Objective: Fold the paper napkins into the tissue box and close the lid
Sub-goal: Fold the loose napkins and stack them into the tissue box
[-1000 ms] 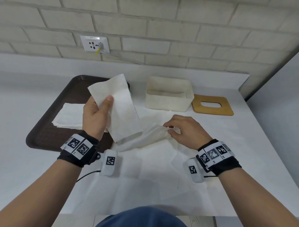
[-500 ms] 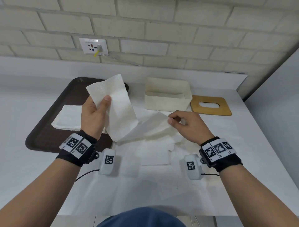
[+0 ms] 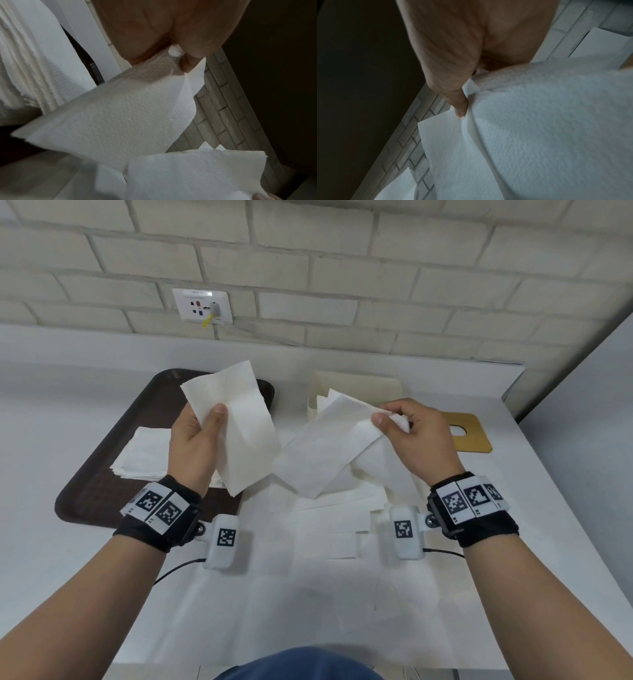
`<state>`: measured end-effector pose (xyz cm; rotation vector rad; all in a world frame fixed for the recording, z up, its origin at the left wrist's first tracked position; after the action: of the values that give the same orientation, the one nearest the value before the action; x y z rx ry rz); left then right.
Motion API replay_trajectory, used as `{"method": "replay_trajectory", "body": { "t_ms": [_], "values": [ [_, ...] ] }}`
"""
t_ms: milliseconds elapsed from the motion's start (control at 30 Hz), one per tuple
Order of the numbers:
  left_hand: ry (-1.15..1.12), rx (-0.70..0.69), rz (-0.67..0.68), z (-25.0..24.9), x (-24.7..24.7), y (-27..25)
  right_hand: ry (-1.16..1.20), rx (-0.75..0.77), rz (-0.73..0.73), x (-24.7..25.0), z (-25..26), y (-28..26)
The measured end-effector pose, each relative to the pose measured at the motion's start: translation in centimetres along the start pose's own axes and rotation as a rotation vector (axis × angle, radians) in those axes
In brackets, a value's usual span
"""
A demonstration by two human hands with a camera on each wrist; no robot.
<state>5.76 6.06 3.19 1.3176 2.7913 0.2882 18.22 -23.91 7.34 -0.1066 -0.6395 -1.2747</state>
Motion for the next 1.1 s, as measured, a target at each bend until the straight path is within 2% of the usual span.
{"method": "replay_trajectory", "body": {
  "t_ms": [100, 233, 433, 533, 667, 767, 967, 1033, 1100],
  "values": [
    [0.055, -0.007, 0.006, -0.2, 0.0, 0.9, 0.006, 0.001, -0.025, 0.9, 0.8, 0.4],
    [0.099, 0.048, 0.029, -0.4, 0.0, 2.9, -0.028, 0.074, 0.01, 3.4, 3.2, 0.8],
    [0.221, 0.015, 0.223, -1.4, -3.3, 3.9, -0.048, 0.118, 0.089, 5.7, 6.5, 2.0],
    [0.188, 0.06, 0.31, -1.5, -5.4, 3.3, -0.195, 0.092, 0.194, 4.5, 6.1, 3.3],
    [0.065, 0.255, 0.399, -0.5, -6.9, 2.2, -0.321, 0.031, 0.313, 2.4, 4.6, 5.2],
    [0.008, 0.344, 0.486, 0.3, -7.7, 1.3, -0.35, 0.014, 0.338, 0.9, 4.0, 6.1],
    [-0.148, 0.477, 0.498, 0.6, -8.4, 0.3, -0.347, -0.055, 0.327, -1.2, 3.1, 6.8],
    [-0.156, 0.456, 0.498, 0.6, -8.5, 0.1, -0.332, -0.079, 0.315, -1.7, 3.1, 6.9],
    [-0.05, 0.345, 0.46, 1.1, -8.5, 0.0, -0.31, -0.083, 0.302, -2.1, 3.2, 6.9]
  ]
}}
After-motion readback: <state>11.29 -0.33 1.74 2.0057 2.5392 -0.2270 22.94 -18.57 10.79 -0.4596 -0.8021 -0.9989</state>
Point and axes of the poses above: each hand's wrist, its own y-axis towards the middle knuckle, its own x-axis out of the back of the hand, z = x × y, the point moved 1 cm from there along y, towards the middle knuckle, and after that the axes turned 3 degrees about y, right-handed, at the moved point
